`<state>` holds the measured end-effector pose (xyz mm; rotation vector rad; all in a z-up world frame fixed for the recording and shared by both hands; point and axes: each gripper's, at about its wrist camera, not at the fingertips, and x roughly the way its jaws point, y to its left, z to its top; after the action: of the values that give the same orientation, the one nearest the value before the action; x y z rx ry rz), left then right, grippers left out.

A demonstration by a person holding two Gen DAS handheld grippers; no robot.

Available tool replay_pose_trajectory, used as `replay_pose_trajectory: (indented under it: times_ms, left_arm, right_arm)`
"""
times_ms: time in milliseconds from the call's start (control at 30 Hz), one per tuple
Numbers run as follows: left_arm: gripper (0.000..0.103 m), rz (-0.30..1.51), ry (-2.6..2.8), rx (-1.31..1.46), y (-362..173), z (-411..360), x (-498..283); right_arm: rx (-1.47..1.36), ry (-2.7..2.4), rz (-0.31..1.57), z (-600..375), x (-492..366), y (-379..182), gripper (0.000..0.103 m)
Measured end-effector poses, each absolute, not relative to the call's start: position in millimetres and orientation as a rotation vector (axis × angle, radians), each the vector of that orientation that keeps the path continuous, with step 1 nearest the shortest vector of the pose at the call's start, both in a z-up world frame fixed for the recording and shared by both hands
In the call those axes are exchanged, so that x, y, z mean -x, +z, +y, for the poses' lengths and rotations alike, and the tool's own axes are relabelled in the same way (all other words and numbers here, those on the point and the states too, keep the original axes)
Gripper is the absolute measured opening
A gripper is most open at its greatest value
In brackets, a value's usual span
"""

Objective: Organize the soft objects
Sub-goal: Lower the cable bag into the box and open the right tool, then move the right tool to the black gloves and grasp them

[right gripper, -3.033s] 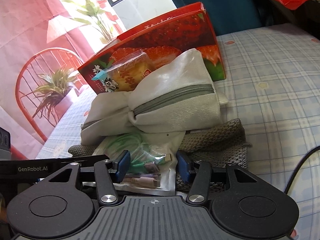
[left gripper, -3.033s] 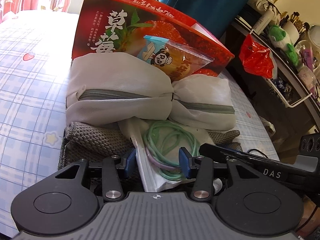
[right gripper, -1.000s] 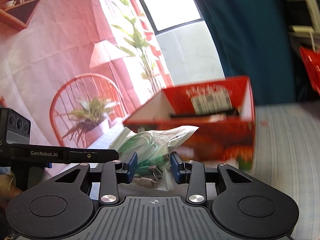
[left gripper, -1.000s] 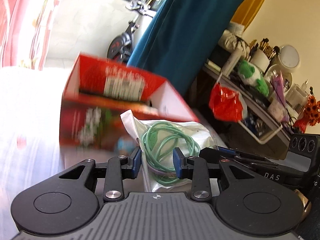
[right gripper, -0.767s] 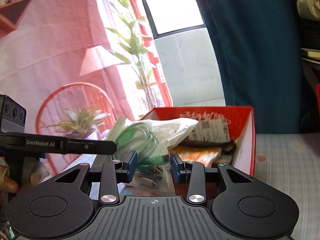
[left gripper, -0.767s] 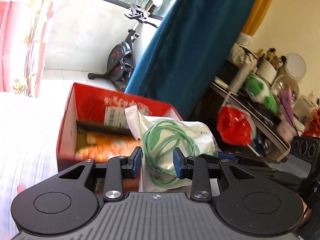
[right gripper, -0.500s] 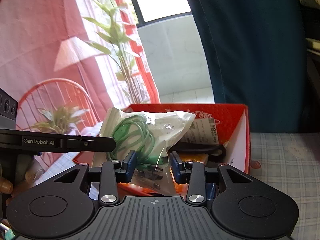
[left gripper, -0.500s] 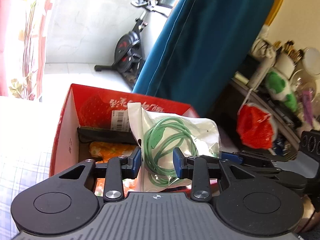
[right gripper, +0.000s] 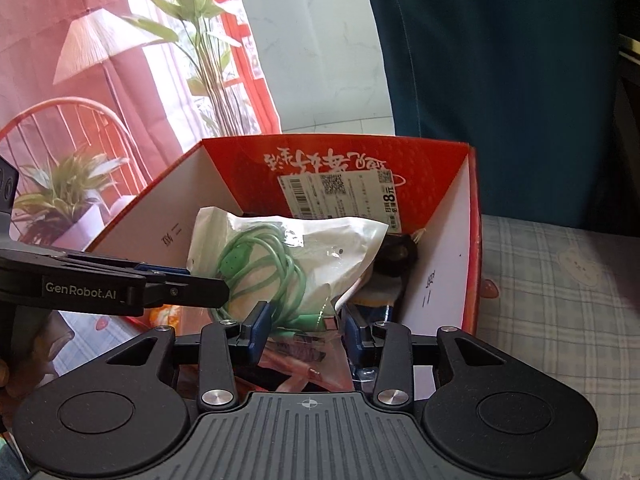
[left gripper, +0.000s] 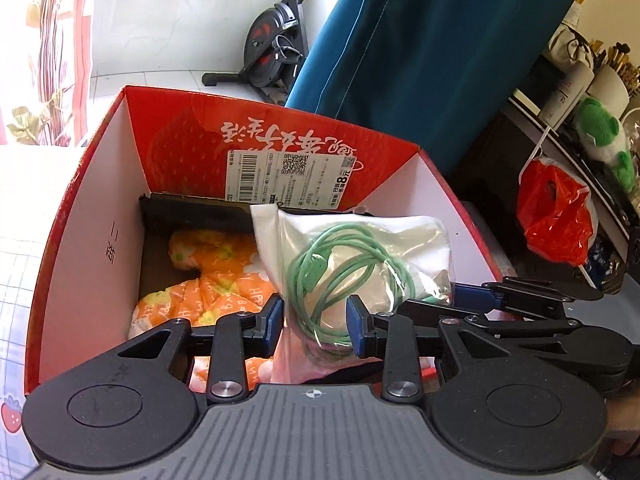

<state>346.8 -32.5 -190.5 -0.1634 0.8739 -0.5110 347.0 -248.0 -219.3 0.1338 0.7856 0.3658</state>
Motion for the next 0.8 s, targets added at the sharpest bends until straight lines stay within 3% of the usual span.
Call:
replay_pose_trajectory:
  times_ms: [300, 633, 800]
  left_arm:
    - [0.052, 0.819, -0.502, 0.156, -177.9, -24.4, -329.5]
    - [0.056, 0.698, -0.467, 0.015, -145.4, -23.5, -276.3]
    - [0.056, 0.730, -0.432, -0.008, -146.4, -13.8, -236.3]
  right_arm:
    - [-0.026, 0.331, 0.750, -243.0, -325.2, -202.8, 0.047]
    - [0.033, 0.314, 0.640, -249.3, -273.7, -177.0, 0.049]
    - [0.019, 0.378, 0.623, -249.1, -241.6, -168.3, 0.049]
